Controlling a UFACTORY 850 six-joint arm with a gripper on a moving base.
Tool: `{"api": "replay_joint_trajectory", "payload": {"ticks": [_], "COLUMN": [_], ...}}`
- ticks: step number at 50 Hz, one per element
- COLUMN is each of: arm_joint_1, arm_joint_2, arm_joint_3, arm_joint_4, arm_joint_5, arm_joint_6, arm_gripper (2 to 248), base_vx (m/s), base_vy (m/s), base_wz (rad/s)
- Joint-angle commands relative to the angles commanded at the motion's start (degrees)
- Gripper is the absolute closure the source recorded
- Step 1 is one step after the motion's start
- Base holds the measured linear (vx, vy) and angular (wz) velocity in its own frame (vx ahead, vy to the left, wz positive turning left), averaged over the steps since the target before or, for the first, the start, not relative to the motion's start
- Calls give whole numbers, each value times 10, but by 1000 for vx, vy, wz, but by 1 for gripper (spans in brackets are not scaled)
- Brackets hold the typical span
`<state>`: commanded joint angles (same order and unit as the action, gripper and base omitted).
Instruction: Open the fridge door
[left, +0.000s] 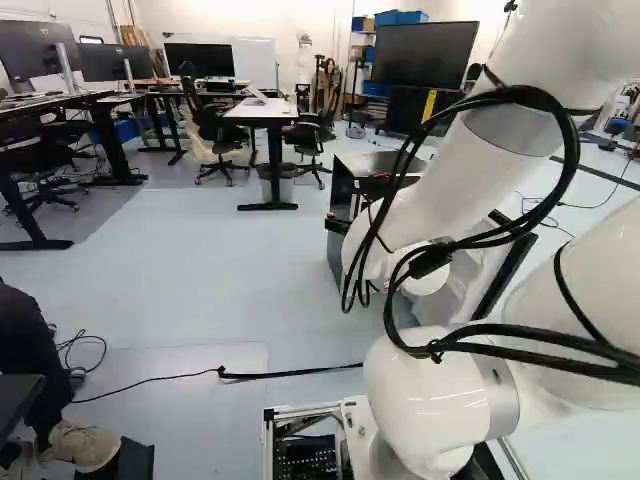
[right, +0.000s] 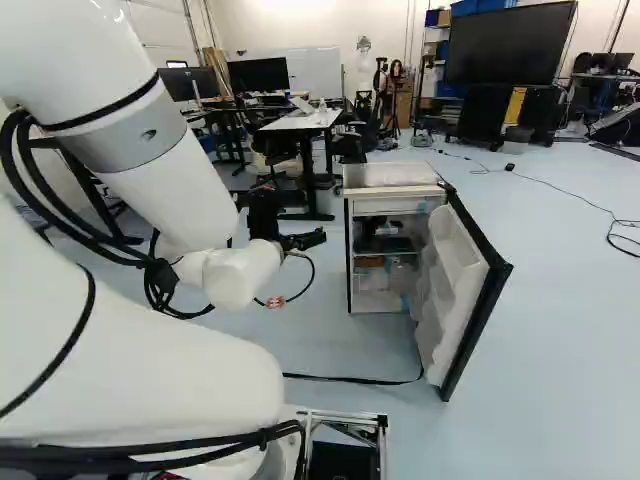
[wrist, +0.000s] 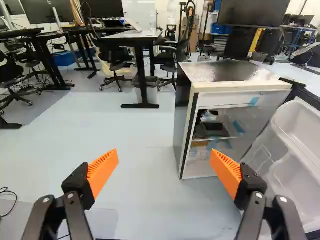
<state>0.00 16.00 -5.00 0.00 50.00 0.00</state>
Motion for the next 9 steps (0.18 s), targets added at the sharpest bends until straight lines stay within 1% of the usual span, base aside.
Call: {"api": "replay_joint_trajectory", "payload": {"ticks": [9], "arm_joint_1": [0], "arm_joint_2": [0], "arm_joint_3": [0], "arm_joint_4": [0], "arm_joint_5": [0], "arm_joint_6": [0], "arm_gripper": [3], "base_vx": [0], "base_vy": [0], "base_wz": [0]}}
